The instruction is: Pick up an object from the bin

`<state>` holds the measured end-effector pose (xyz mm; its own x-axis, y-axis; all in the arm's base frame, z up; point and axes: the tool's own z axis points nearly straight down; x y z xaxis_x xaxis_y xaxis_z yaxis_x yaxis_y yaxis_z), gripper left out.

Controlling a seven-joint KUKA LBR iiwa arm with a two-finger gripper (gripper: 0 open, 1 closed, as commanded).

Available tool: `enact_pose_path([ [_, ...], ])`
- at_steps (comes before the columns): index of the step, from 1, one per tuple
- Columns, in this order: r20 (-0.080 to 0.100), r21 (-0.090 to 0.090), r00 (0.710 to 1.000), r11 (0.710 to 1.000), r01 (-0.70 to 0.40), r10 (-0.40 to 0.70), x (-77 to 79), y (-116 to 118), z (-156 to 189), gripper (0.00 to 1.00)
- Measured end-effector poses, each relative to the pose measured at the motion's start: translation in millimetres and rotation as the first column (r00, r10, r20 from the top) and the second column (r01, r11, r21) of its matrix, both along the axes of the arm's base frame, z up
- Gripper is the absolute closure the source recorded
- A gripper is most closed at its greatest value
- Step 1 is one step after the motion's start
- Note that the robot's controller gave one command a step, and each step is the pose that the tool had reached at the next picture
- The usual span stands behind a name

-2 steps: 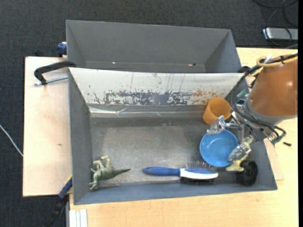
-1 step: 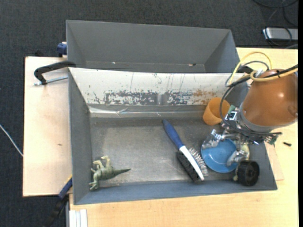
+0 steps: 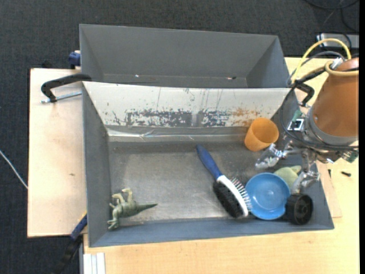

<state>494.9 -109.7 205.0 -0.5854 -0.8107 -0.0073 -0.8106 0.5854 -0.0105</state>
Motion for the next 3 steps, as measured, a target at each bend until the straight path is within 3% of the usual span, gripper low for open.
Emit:
enact_pose_path([
  [1, -0.011, 0.012, 0.999, 0.999, -0.031, 0.031, 20.4, -15.0, -120.1, 0.00],
  [2, 0.008, 0.009, 1.000, 0.999, -0.031, 0.030, 25.1, -15.2, -113.8, 1.00],
  [3, 0.003, -0.001, 1.000, 1.000, 0.013, -0.013, 43.4, -12.3, 29.2, 1.00],
])
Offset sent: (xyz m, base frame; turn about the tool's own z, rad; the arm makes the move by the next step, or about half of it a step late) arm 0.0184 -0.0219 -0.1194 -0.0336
